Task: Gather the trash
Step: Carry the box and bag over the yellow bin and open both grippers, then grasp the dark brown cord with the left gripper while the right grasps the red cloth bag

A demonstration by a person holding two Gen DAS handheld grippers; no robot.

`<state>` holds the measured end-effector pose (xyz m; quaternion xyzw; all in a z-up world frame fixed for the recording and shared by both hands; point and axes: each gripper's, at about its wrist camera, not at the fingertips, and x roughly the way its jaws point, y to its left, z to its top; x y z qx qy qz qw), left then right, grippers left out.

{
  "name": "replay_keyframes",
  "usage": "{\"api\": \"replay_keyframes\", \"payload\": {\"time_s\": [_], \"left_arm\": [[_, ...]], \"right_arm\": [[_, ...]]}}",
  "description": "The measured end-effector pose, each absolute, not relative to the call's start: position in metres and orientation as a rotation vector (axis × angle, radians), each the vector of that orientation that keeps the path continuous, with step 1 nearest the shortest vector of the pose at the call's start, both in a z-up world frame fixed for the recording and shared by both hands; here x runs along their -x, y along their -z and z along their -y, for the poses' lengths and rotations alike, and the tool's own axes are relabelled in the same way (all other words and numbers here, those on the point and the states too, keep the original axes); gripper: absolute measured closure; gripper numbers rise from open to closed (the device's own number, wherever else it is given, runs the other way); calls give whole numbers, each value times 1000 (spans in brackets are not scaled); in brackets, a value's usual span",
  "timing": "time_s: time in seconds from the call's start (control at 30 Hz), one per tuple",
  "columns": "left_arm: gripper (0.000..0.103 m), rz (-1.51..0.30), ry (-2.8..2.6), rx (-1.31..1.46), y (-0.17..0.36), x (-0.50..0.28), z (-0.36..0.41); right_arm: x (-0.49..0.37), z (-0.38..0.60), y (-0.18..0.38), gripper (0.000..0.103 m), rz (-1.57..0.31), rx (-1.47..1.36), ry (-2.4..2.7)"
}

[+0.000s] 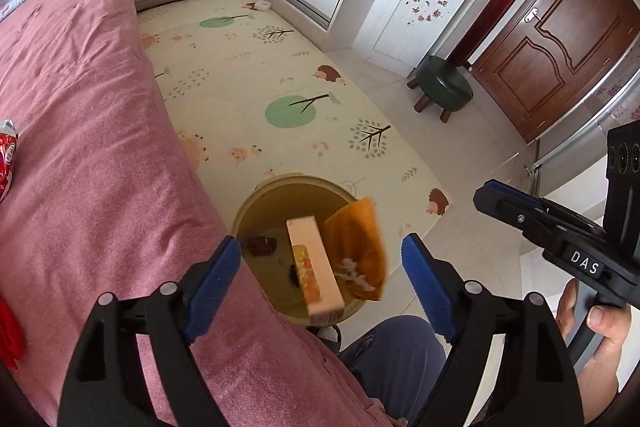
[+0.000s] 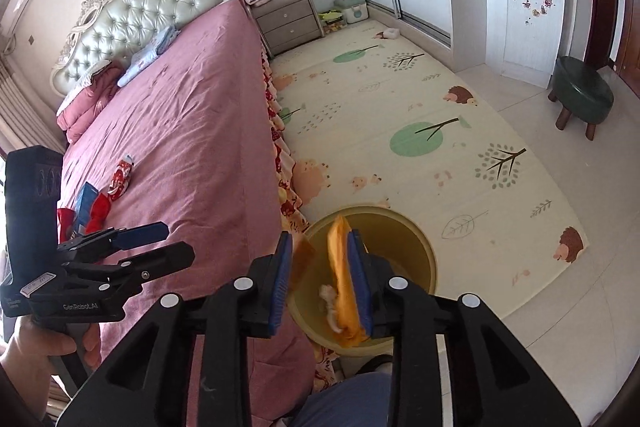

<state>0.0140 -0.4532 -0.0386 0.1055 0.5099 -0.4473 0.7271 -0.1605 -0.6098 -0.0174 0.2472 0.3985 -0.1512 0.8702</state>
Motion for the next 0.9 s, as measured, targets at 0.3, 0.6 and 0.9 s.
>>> {"api": "replay_keyframes", "payload": {"time_s": [0.3, 0.6, 0.9], "left_arm": [[19, -1062, 956, -257, 27, -8, 433], [18, -978, 869, -198, 2, -10, 364], [16, -928, 713, -115, -17, -32, 263]], "right_arm": [[157, 593, 9, 72, -828, -503, 286], [129, 528, -13, 71, -815, -435, 160], [84, 436, -27, 68, -814, -373, -18]]}}
